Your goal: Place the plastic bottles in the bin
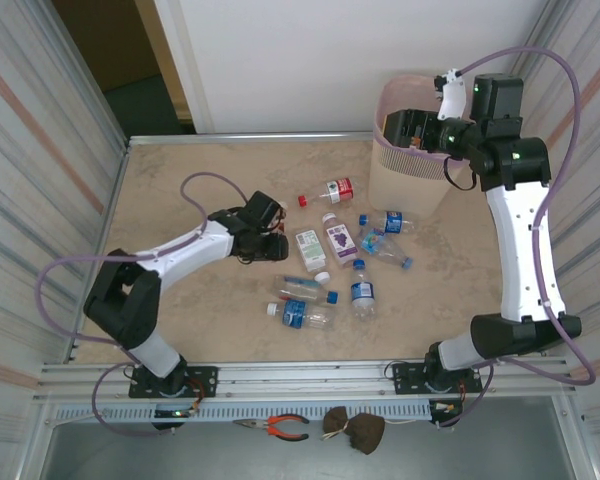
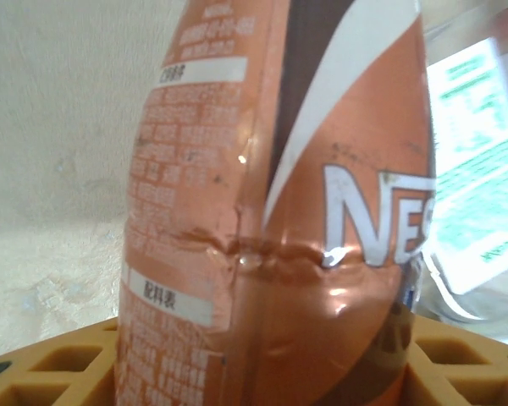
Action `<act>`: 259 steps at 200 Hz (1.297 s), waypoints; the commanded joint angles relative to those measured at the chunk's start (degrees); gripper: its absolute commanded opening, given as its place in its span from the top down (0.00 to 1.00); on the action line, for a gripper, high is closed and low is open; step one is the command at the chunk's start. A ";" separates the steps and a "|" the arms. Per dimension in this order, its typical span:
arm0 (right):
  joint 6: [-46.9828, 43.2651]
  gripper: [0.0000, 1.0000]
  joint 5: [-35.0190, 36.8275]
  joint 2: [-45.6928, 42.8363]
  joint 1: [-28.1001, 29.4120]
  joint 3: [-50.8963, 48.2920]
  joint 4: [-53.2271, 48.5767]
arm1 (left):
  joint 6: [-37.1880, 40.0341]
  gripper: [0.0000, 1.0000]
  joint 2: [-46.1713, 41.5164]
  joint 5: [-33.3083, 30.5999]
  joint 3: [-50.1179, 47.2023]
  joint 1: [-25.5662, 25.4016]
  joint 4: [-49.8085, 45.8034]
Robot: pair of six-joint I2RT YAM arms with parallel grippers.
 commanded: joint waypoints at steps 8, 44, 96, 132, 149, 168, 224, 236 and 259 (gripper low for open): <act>1.90 0.09 -3.83 -3.29 0.62 -2.65 6.21 | 5.51 0.43 -7.03 0.51 0.22 0.46 3.05; 3.57 0.09 -9.09 -6.88 0.61 -9.12 14.98 | 10.88 0.46 -14.85 6.59 -1.52 0.50 11.98; 6.91 0.10 -18.43 -12.76 1.53 -17.33 31.07 | 16.61 0.48 -24.56 14.75 -3.23 0.52 24.62; 4.92 0.08 -23.71 -15.83 5.47 -21.72 39.80 | 19.08 0.49 -28.02 23.77 -3.21 0.49 33.92; 2.21 0.06 -25.17 -16.19 8.46 -22.04 40.41 | 19.47 0.49 -28.48 28.14 -2.45 0.52 37.82; -0.53 0.05 -26.14 -16.19 12.06 -22.05 40.63 | 19.25 0.50 -28.36 32.67 -1.37 0.46 42.38; -7.86 0.00 -26.40 -15.89 21.92 -22.08 41.20 | 19.18 0.51 -25.08 41.73 4.81 -1.96 50.90; -9.51 0.01 -25.89 -15.90 23.61 -22.03 40.63 | 19.59 0.51 -24.51 42.94 6.12 -2.80 51.06; -11.00 0.00 -23.43 -15.83 25.63 -22.08 40.35 | 20.56 0.51 -24.16 43.90 7.77 -4.14 50.80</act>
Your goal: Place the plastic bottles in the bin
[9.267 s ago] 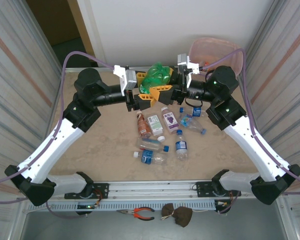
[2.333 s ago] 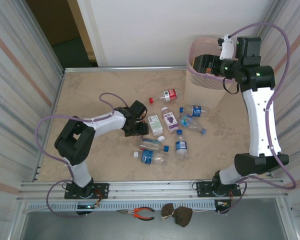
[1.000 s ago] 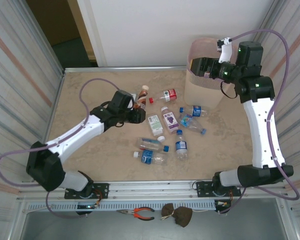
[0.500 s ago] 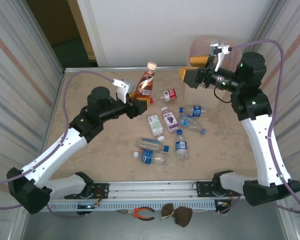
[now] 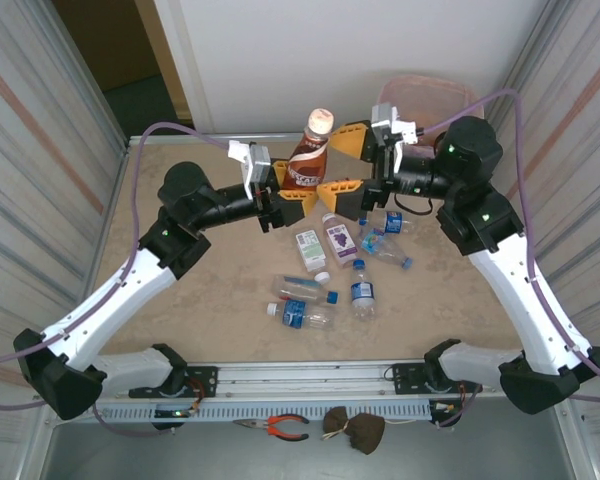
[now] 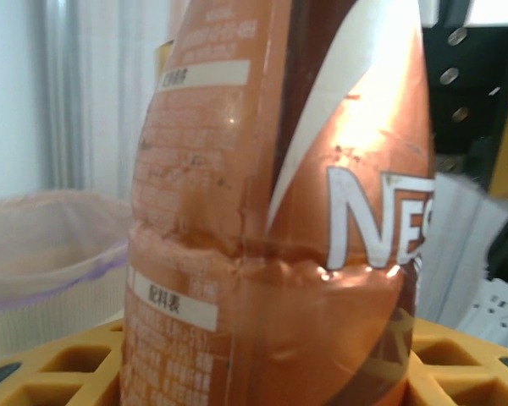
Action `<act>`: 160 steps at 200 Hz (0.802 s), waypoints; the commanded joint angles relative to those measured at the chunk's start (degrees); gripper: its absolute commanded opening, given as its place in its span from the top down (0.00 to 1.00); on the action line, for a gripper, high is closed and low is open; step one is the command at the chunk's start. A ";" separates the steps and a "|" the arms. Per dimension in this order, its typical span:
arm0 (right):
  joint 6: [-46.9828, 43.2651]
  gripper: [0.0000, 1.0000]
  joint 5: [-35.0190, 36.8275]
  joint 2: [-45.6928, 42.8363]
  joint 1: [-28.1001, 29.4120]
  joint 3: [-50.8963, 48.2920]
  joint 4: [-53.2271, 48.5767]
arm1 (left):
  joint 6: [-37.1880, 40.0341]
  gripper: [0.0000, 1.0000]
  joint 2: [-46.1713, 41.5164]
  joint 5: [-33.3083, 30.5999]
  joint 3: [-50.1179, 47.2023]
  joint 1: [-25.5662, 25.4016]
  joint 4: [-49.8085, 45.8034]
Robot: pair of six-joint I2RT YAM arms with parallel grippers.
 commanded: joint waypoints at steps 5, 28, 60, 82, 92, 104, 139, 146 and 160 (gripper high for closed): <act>-4.39 0.00 1.81 -0.57 1.88 -0.28 1.11 | 2.30 0.51 0.22 4.19 3.28 -1.46 3.28; -4.73 0.04 1.84 -0.65 2.79 -0.98 2.17 | 2.87 0.51 0.13 4.31 3.95 -2.29 3.32; -5.06 0.11 1.47 -0.28 3.79 -1.03 2.30 | 3.29 0.51 0.12 4.25 4.20 -2.90 3.37; -5.35 0.17 1.05 -0.02 4.39 -0.98 2.34 | 3.33 0.51 0.19 4.11 4.27 -3.01 3.35; -5.58 0.19 0.89 0.00 4.61 -0.97 2.30 | 3.42 0.51 0.11 4.07 4.27 -3.09 3.37; -5.72 0.22 0.93 -0.04 4.79 -0.99 2.22 | 3.50 0.51 0.07 3.98 4.27 -3.10 3.45; -6.05 0.31 1.20 0.03 4.98 -0.94 1.95 | 3.58 0.51 0.07 3.74 4.31 -3.27 3.37; -6.06 0.33 1.29 0.03 5.05 -0.86 1.95 | 3.55 0.51 0.11 3.72 4.21 -3.27 3.39; -6.07 0.36 1.45 -0.06 5.18 -0.82 1.87 | 3.59 0.51 0.09 3.44 4.22 -3.27 3.37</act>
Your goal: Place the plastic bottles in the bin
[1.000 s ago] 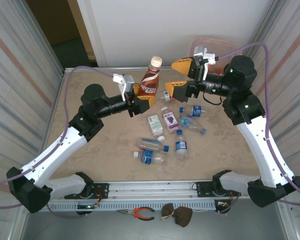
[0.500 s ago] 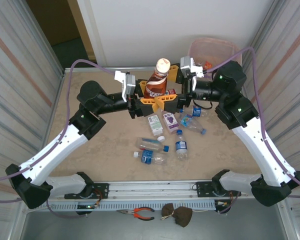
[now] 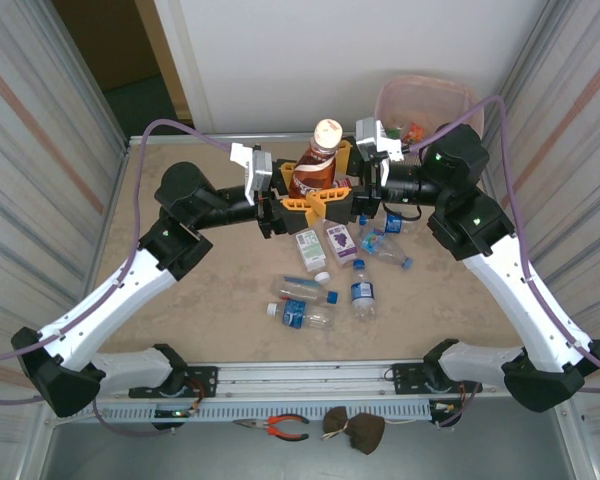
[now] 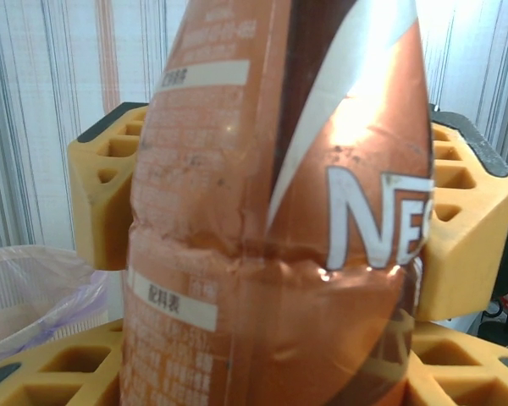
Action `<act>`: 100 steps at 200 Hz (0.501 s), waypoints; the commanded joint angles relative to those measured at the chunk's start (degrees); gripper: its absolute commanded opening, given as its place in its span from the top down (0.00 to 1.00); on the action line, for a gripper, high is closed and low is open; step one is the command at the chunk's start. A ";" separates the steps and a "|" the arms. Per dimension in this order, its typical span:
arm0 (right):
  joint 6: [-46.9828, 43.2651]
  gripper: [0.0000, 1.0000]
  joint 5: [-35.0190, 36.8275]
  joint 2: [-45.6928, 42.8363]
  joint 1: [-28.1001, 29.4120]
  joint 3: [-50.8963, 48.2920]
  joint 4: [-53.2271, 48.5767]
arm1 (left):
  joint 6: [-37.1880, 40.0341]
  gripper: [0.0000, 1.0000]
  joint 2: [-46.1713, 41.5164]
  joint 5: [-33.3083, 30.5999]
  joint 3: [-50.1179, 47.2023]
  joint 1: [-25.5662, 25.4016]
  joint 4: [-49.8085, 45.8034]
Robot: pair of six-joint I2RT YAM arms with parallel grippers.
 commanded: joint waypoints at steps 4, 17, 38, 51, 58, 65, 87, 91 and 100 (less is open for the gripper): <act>-0.70 0.37 0.41 -0.24 0.43 0.12 1.17 | 1.34 0.51 -0.04 0.76 1.97 -0.43 2.12; -0.71 0.41 0.51 -0.25 0.44 0.26 0.97 | 1.30 0.51 -0.12 0.76 1.84 -0.54 2.14; -0.99 0.45 0.32 -0.48 0.44 0.13 0.80 | 1.55 0.50 -0.18 0.51 1.87 -0.43 2.12; -0.97 0.46 0.57 -0.56 0.44 0.17 0.70 | 1.56 0.50 -0.06 0.28 1.79 -0.43 2.12; -0.98 0.47 0.79 -0.57 0.47 0.16 0.62 | 1.55 0.49 -0.08 0.24 1.79 -0.50 2.12; -1.05 0.48 1.03 -0.58 0.41 0.24 0.53 | 1.43 0.49 -0.07 0.23 1.87 -0.50 2.19; -1.23 0.51 1.18 -0.83 0.40 0.28 0.44 | 1.50 0.48 -0.07 0.10 1.88 -0.50 2.12; -1.24 0.51 1.27 -0.83 0.43 0.27 0.44 | 1.52 0.47 -0.11 0.07 1.89 -0.50 2.07; -1.26 0.51 1.63 -0.95 0.45 0.22 0.36 | 1.47 0.44 -0.23 -0.09 1.86 -0.50 2.03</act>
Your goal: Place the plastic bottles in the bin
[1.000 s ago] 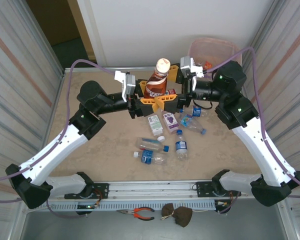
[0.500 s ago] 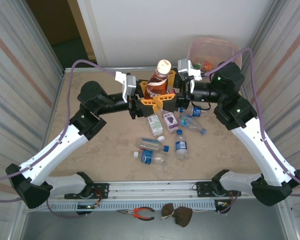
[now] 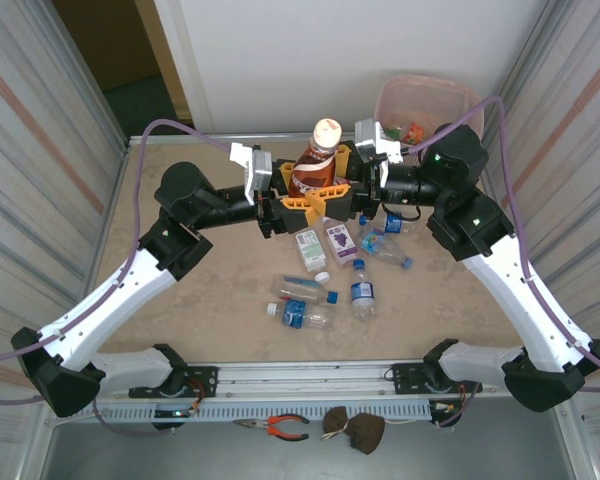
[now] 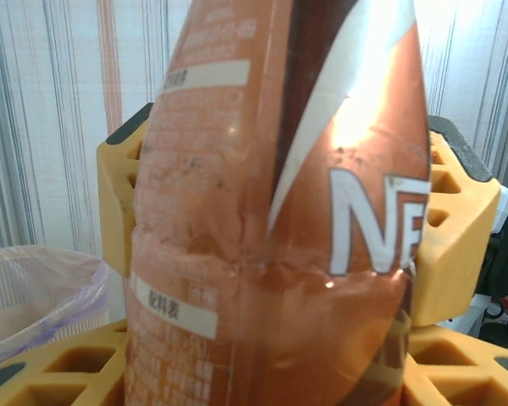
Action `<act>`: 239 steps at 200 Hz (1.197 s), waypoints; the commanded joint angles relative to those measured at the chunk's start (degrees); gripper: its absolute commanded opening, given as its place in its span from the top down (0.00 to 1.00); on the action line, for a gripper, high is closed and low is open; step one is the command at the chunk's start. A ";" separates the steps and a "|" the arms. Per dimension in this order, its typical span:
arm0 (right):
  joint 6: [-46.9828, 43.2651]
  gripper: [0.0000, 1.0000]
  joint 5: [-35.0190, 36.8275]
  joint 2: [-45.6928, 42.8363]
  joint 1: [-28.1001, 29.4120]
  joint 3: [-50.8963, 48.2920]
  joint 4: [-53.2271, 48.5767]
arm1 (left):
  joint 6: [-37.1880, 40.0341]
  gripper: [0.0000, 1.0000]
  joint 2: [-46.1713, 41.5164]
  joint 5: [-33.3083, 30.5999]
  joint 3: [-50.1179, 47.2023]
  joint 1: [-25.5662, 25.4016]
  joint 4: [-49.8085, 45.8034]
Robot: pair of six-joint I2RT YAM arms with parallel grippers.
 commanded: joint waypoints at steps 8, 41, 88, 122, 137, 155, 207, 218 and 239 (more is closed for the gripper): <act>-0.57 0.51 2.01 -1.08 0.29 0.29 0.25 | 1.58 0.38 -0.43 -0.19 1.79 -0.44 1.57; -2.04 0.51 6.48 -1.24 0.09 0.79 -1.67 | 2.08 0.24 -2.51 -2.84 -0.28 -0.54 0.48; -3.18 0.51 15.11 0.06 -4.96 4.60 -8.49 | 4.96 0.22 -6.65 -7.67 -3.16 -0.50 -5.59; -2.40 0.53 21.42 2.57 -12.37 8.34 -14.38 | 5.93 0.21 -8.60 -9.64 -4.48 -0.50 -7.88; -1.19 0.55 24.98 4.31 -15.57 10.19 -17.06 | 6.15 0.21 -8.94 -10.04 -4.75 -0.44 -8.07; 0.39 0.55 26.88 6.75 -20.30 12.49 -19.72 | 6.24 0.21 -8.99 -10.27 -4.89 -0.50 -8.33; 5.06 0.56 32.48 17.89 -30.07 24.71 -31.23 | 6.24 0.21 -9.49 -10.61 -5.32 -0.50 -9.12; 5.68 0.57 34.08 21.03 -31.48 28.05 -34.25 | 6.23 0.21 -9.58 -10.79 -5.58 -0.45 -9.13; 7.23 0.57 36.48 27.52 -33.78 35.36 -40.68 | 6.24 0.21 -9.76 -10.98 -5.85 -0.48 -8.95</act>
